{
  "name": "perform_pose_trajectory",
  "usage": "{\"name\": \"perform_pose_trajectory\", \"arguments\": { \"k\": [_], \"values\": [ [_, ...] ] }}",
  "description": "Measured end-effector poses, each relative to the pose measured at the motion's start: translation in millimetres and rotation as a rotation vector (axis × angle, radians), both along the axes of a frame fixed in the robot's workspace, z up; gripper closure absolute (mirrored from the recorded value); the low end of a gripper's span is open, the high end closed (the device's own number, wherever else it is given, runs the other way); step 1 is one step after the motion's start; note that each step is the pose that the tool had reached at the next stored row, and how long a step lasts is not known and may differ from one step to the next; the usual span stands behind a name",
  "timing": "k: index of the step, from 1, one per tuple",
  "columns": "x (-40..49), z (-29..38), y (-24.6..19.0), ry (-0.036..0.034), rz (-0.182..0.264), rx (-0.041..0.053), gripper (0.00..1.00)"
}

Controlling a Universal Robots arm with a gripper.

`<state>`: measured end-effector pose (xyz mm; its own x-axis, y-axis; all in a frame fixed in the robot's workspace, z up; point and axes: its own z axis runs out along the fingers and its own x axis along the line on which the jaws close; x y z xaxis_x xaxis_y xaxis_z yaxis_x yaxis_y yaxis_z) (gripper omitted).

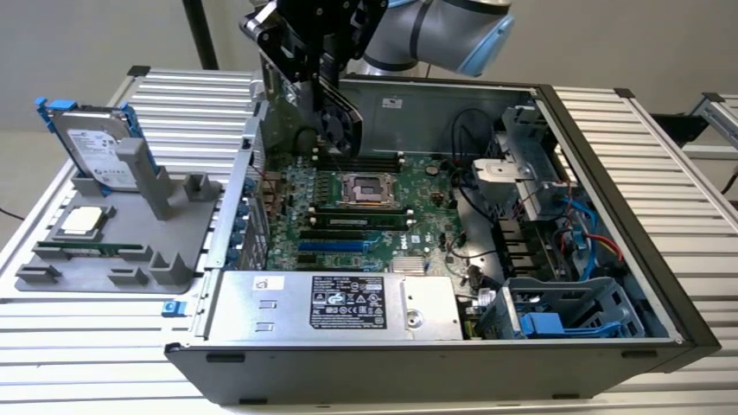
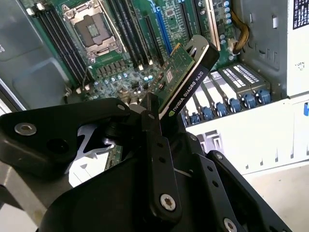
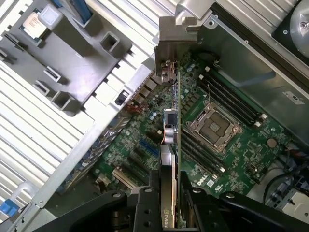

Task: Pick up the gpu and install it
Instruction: 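Insert the gpu into the slot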

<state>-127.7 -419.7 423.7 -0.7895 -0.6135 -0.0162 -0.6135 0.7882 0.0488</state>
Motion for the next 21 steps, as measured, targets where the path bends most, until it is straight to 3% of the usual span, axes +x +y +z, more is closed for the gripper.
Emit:
{"name": "perform_pose_trajectory", "arguments": {
  "k": [13, 21],
  "values": [
    [3.2, 0.0, 0.0, 0.0, 0.004, 0.0, 1.0],
    [8.6, 0.0, 0.0, -0.0001, 0.055, 0.0, 1.0]
  ]
}}
